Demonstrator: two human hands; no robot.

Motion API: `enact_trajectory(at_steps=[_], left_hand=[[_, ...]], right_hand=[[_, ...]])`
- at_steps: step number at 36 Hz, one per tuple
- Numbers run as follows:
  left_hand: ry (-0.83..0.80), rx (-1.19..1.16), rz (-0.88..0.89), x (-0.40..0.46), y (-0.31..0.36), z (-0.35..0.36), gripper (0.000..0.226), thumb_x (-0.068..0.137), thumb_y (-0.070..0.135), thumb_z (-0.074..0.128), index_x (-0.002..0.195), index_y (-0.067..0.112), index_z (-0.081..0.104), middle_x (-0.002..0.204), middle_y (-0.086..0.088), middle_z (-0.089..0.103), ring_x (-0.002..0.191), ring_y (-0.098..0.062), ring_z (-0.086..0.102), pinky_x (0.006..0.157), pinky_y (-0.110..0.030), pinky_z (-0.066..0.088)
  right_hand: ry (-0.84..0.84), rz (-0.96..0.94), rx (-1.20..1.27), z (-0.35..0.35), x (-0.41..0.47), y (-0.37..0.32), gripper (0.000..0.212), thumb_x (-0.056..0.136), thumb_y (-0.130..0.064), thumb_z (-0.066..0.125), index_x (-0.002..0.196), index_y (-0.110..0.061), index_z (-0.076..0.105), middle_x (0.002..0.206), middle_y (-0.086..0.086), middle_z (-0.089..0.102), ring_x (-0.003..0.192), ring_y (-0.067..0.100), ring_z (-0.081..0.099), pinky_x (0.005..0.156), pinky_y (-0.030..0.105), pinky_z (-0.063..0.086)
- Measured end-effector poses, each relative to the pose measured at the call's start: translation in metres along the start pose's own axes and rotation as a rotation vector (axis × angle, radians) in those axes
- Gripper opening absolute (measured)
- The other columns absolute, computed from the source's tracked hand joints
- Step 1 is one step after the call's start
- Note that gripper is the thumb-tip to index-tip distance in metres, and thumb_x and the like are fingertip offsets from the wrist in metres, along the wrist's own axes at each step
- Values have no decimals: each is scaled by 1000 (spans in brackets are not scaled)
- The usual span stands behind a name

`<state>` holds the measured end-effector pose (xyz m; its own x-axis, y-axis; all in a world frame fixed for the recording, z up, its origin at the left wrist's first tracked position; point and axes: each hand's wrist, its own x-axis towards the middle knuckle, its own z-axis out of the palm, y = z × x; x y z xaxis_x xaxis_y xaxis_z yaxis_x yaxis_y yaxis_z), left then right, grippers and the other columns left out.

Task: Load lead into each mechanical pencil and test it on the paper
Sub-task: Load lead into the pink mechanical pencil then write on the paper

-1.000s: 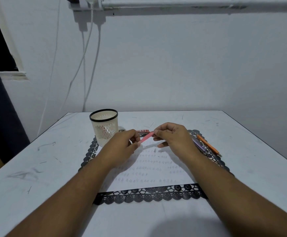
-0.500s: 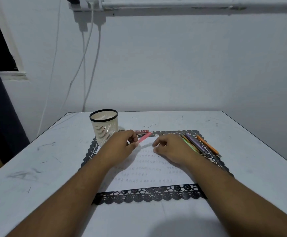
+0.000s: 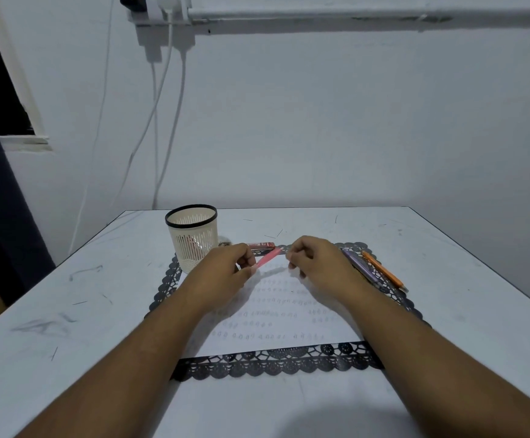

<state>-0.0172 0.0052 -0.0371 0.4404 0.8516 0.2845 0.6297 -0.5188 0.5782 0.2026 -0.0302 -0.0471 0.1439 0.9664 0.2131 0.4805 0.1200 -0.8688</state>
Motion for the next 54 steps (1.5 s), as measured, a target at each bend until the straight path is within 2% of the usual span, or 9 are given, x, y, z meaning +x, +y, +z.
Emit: enact_trajectory(at_steps=[1,4,9,14,21,26,33,42,54], left_hand=[[1,4,2,0,0,0,14,100,27,65,88,34,63,91,14,69,71,-9,67,71,-34,54],[1,12,11,0,-1,0,12,100,29,65,89,34,64,91,15,68,73,-8,66,71,-34,55],[3,16,26,-1,2,-1,12,100,29,65,90,34,63,89,15,67,74,-6,66,70,-30,53],[5,30,31,-1,3,-1,12,100,29,65,90,33,63,89,16,67,75,-6,65,68,-27,51],[10,49,36,0,2,-2,13,100,30,65,89,36,62,89,16,67,75,-6,65,68,-29,52],[17,36,58,0,2,-3,12,100,29,66,89,35,62,88,16,67,77,-7,65,74,-35,56],[22,49,60,-1,1,-2,9,100,29,66,91,32,64,88,16,67,78,-9,65,76,-40,58],[27,58,71,-1,2,-3,11,100,30,66,91,35,63,89,17,66,79,-7,64,75,-37,57],[21,27,72,-2,6,-3,12,100,28,66,90,34,63,88,18,66,77,-8,64,74,-35,56]], right_hand=[[11,-8,69,-1,-1,-3,13,102,-21,66,92,-17,73,85,4,73,63,10,57,57,23,48],[50,-42,188,-4,0,-8,13,100,-20,70,89,-20,78,85,15,68,67,13,53,60,32,45],[51,-52,331,-4,-1,-11,9,98,-9,70,95,-8,79,80,4,71,68,12,60,56,26,50],[64,-24,413,-4,-1,-11,8,95,-6,72,97,-6,80,82,10,70,68,17,58,58,31,48],[63,-60,352,-6,-3,-12,8,95,-7,73,95,-9,81,77,1,72,67,11,60,58,26,51],[66,-90,250,-13,-2,-15,8,95,-13,75,92,-16,82,79,0,75,68,8,62,61,24,52],[58,-81,193,-13,-3,-15,8,96,-14,74,93,-16,82,73,-3,73,65,7,61,60,22,52],[52,-75,226,-16,-2,-16,11,95,-16,75,92,-8,81,78,6,77,64,10,63,59,25,53],[59,-80,215,-13,-4,-17,20,97,-27,74,87,-10,81,78,8,76,63,11,62,58,24,51]])
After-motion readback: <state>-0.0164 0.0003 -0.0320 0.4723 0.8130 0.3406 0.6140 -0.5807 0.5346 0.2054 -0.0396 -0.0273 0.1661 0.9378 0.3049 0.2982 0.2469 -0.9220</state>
